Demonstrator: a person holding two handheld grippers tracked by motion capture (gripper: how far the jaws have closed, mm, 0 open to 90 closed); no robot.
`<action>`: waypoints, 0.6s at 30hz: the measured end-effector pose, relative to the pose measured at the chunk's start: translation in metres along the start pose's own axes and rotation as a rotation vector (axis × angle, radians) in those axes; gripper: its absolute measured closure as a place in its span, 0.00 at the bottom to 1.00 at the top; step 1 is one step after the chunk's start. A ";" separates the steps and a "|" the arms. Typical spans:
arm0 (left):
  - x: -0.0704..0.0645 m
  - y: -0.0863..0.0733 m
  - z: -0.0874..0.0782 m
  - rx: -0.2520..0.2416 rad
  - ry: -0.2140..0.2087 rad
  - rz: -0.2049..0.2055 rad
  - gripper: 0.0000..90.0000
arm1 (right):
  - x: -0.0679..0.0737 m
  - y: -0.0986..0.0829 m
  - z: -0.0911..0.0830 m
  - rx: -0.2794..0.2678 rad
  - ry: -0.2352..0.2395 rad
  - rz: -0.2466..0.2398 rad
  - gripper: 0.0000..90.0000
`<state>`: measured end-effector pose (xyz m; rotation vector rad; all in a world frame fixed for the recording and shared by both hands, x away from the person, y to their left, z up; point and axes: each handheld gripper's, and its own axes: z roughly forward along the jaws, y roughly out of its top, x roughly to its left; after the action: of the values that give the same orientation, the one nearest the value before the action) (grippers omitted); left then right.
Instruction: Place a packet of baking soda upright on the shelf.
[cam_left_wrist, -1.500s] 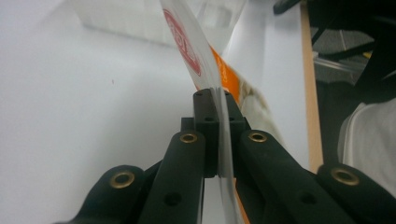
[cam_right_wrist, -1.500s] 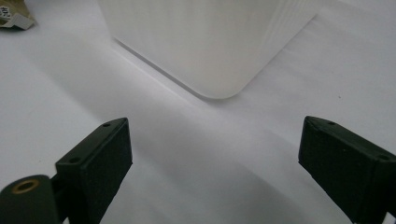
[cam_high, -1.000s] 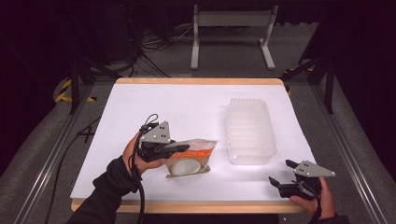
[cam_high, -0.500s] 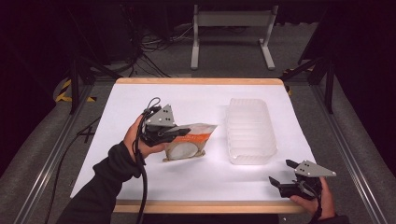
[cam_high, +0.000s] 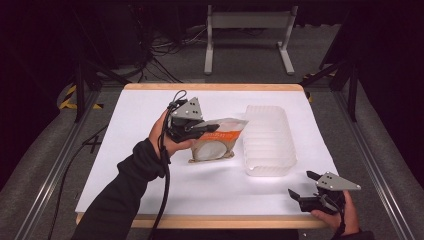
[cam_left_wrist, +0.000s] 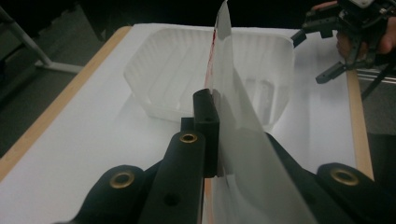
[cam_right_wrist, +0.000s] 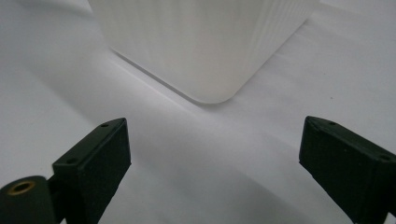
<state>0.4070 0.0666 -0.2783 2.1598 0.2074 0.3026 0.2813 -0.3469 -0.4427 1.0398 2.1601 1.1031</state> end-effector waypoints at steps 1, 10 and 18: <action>0.000 0.002 0.002 -0.003 0.001 0.003 1.00 | 0.000 0.000 0.000 0.002 -0.003 -0.001 0.10; 0.000 0.026 0.014 -0.011 -0.014 0.027 1.00 | 0.001 0.000 0.001 0.007 -0.011 -0.011 0.10; 0.002 0.044 0.026 -0.001 -0.045 0.044 1.00 | 0.000 0.000 0.001 0.009 -0.017 -0.010 0.10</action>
<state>0.4179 0.0217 -0.2560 2.1698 0.1342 0.2785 0.2825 -0.3461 -0.4431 1.0379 2.1566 1.0770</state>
